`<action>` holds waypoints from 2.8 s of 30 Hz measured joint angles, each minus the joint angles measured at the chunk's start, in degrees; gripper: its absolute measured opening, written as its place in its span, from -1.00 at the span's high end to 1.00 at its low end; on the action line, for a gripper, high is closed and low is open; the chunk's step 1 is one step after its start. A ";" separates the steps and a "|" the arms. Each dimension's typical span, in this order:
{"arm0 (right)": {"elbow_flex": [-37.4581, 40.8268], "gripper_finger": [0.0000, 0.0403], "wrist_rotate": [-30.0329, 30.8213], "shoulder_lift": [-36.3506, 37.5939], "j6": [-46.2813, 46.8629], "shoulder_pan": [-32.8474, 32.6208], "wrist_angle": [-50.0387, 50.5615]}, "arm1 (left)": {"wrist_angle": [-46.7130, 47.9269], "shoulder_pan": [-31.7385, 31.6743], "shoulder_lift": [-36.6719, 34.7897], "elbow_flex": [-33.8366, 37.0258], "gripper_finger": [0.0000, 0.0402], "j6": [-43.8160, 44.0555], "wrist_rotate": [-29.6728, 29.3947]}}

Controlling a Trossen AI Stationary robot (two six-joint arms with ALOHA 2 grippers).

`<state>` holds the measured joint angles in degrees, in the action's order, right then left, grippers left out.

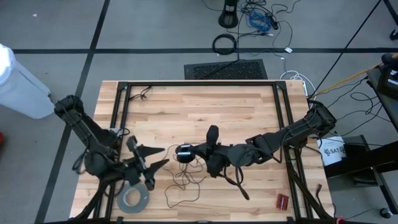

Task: Coil cords
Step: Uncoil the black wire from the spool

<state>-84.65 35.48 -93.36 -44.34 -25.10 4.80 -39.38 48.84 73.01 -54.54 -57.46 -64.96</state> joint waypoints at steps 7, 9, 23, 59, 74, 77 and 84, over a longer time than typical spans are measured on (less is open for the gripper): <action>0.01 1.00 -1.29 0.00 1.66 -0.04 0.35 | 13.14 -2.60 0.05 -0.05 0.06 6.22 1.95; 0.01 1.00 -1.28 0.00 1.75 -0.07 0.43 | 13.01 -3.28 0.02 -0.05 0.06 6.59 1.95; 0.01 1.00 -1.33 -0.02 3.69 -0.13 2.26 | 16.64 -4.77 0.00 -0.05 0.08 10.41 6.65; 0.05 1.00 -5.61 -0.04 4.70 -0.04 3.12 | 24.34 -7.26 0.51 -0.05 0.32 14.34 10.19; 0.05 1.00 -5.42 -0.03 5.22 -0.04 3.10 | 25.10 -8.44 0.53 -0.03 0.95 13.62 10.42; 0.05 1.00 -5.37 -0.04 6.17 -0.03 3.10 | 25.03 -8.44 0.53 -0.03 0.97 13.60 9.95; 0.05 0.87 -5.33 -0.02 7.71 -0.38 3.41 | 24.79 -7.78 0.53 -0.03 0.98 11.37 8.06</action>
<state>-84.60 30.15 -93.38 -36.62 -25.48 8.21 -14.59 41.06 73.54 -54.57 -46.08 -56.90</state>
